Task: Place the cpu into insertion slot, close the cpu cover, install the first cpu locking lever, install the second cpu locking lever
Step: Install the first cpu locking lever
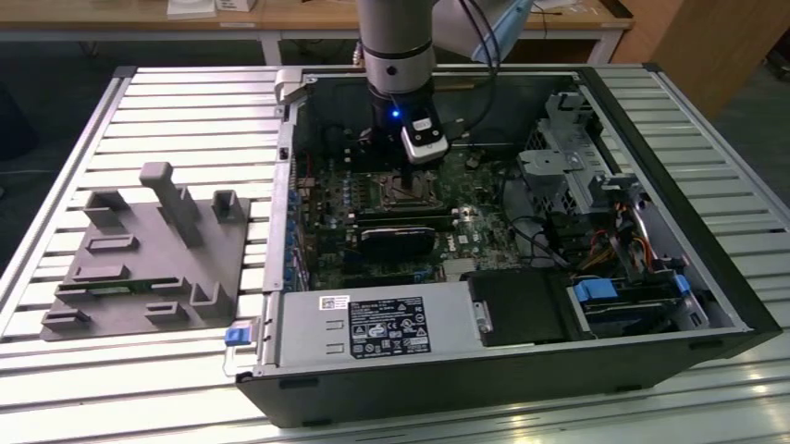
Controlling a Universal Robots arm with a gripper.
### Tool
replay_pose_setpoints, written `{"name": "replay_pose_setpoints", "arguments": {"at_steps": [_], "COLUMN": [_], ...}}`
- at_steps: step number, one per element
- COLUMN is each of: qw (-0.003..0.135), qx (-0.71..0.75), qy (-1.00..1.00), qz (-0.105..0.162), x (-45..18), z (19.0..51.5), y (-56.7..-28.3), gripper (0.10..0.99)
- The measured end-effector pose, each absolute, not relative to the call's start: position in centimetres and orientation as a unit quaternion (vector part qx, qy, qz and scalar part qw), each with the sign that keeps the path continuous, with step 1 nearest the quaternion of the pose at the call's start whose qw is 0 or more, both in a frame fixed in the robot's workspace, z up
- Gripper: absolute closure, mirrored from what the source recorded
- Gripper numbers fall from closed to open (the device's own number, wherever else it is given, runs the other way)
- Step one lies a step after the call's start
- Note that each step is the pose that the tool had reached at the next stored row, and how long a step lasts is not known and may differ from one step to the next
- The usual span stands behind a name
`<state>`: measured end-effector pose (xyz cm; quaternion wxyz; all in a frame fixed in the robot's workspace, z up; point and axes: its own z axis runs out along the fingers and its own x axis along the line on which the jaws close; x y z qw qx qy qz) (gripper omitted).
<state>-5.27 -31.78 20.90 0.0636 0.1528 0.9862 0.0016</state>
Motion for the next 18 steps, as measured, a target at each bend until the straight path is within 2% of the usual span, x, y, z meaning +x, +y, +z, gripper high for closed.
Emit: {"name": "replay_pose_setpoints", "arguments": {"at_steps": [11, 18], "qw": [0.064, 0.063], "qx": [0.149, 0.150], "qy": [0.987, 0.987], "qz": [0.002, 0.005], "x": [-5.3, -5.0], "z": [23.6, 23.7], "y": [-31.8, -31.8], "gripper": [0.980, 0.980]}}
